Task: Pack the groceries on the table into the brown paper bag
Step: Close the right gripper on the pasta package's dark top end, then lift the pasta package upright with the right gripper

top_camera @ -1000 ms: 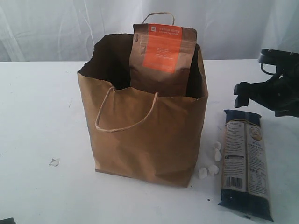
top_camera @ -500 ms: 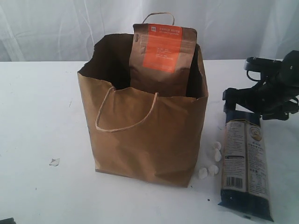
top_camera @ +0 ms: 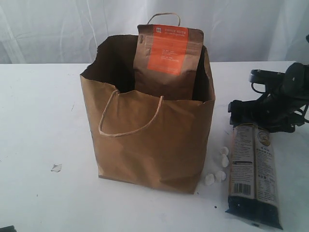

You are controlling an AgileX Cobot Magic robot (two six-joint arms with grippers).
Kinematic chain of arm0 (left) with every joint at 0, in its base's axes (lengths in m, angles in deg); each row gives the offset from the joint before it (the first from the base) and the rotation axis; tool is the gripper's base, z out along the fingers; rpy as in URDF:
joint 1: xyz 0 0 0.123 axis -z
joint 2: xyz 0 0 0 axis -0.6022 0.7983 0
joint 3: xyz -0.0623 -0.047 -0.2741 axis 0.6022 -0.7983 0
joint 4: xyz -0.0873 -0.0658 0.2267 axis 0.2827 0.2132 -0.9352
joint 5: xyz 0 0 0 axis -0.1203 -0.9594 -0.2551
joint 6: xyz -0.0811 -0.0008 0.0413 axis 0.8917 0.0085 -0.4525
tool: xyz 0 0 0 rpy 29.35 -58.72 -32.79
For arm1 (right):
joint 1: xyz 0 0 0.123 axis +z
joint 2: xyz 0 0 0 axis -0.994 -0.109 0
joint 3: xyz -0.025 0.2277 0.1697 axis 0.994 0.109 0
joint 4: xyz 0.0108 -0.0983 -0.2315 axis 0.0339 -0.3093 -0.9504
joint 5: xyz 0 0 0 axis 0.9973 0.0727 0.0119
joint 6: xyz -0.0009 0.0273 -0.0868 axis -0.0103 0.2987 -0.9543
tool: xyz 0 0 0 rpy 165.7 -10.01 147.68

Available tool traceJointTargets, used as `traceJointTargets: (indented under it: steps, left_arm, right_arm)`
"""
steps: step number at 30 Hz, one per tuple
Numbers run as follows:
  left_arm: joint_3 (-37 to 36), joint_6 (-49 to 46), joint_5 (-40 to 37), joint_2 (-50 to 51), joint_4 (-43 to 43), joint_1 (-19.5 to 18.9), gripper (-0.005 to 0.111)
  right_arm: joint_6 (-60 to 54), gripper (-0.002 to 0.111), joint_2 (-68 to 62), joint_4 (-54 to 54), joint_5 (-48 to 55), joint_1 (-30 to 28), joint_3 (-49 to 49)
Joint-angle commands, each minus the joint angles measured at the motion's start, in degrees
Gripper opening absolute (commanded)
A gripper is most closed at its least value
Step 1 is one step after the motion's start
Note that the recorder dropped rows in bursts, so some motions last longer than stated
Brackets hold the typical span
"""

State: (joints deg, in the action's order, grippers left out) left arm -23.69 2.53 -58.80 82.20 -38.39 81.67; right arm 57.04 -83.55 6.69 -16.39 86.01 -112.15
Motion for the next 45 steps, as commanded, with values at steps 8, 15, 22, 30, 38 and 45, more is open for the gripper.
traceJointTargets:
  steps: [8,15,22,30,38,45]
  left_arm:
    - [-0.15,0.11,-0.27,-0.3,0.39,0.01,0.0]
    - [-0.15,0.11,-0.27,-0.3,0.39,0.01,0.0]
    - [-0.15,0.11,-0.27,-0.3,0.39,0.01,0.0]
    - [-0.15,0.11,-0.27,-0.3,0.39,0.01,0.0]
    - [-0.15,0.11,-0.27,-0.3,0.39,0.01,0.0]
    - [-0.15,0.11,-0.27,-0.3,0.39,0.01,0.0]
  right_arm:
    - [-1.16,0.093,-2.99,-0.83,-0.38,0.33,-0.21]
    - [-2.27,0.072,-4.45,-0.57,0.89,1.88,-0.21]
    - [-2.15,0.0,-6.01,-0.57,4.64,2.39,0.72]
    - [-3.69,0.0,1.95,-1.4,2.35,2.29,0.86]
    - [-4.89,0.0,15.06,-2.5,2.43,2.29,0.86]
    - [-4.89,0.0,22.78,-4.5,5.25,2.29,0.86]
